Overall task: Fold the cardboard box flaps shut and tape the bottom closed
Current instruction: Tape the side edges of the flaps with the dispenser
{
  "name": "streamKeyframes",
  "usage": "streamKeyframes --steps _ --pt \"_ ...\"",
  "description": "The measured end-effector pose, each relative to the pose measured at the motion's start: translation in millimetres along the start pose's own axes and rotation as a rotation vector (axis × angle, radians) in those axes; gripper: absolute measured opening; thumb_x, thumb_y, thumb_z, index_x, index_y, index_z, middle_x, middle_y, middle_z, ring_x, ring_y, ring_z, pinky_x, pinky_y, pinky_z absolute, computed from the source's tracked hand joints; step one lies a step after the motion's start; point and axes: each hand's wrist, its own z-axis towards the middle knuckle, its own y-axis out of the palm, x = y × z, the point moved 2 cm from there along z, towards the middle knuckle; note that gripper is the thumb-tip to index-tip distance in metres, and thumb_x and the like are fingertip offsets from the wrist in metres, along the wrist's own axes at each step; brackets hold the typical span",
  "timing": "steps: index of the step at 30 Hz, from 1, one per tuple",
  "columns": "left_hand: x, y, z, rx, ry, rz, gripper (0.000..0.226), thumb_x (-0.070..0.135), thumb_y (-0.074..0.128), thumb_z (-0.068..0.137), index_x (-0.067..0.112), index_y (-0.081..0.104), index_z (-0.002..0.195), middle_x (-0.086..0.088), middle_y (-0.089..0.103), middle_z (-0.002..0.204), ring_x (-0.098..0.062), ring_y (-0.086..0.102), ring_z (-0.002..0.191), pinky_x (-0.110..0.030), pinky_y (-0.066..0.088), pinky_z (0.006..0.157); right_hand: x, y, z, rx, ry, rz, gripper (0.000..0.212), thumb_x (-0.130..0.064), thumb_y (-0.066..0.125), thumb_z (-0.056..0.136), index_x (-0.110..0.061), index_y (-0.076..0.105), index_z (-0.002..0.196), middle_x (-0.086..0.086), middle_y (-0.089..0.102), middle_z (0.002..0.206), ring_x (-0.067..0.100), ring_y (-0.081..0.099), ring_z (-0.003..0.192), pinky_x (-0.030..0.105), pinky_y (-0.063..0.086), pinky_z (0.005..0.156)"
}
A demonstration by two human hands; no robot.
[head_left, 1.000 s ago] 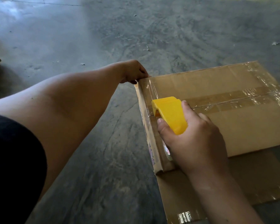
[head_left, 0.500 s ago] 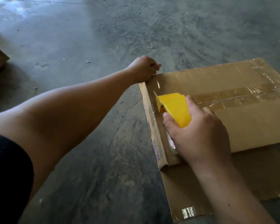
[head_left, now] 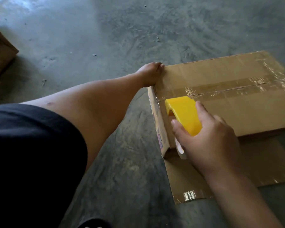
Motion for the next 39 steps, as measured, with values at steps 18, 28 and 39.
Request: streamKeyframes --steps 18,28,39 --pt "6 3 -12 -0.105 0.066 0.216 0.055 0.043 0.024 0.108 0.016 0.029 0.156 -0.011 0.032 0.160 -0.030 0.028 0.147 -0.039 0.023 0.118 18 -5 -36 -0.011 0.025 0.022 0.082 -0.065 0.047 0.083 -0.028 0.023 0.153 -0.005 0.035 0.095 0.010 0.033 0.083 0.019 0.024 0.053" --pt "12 2 -49 -0.177 0.464 0.590 0.062 0.049 0.014 0.105 0.024 -0.002 0.160 0.002 -0.007 0.168 -0.017 -0.009 0.153 -0.050 -0.006 0.121 19 -5 -38 0.022 0.011 0.022 0.081 -0.064 0.049 0.083 -0.026 0.027 0.151 -0.003 0.037 0.096 0.024 0.053 0.095 0.028 0.032 0.068" --pt "27 37 -63 -0.264 0.542 0.488 0.057 0.045 0.008 0.107 0.026 0.002 0.160 0.006 -0.002 0.168 -0.011 -0.008 0.153 -0.044 -0.006 0.123 21 -2 -16 0.036 -0.052 0.020 0.081 -0.064 0.049 0.085 -0.022 0.028 0.151 0.011 0.056 0.119 0.027 0.055 0.107 0.028 0.033 0.072"
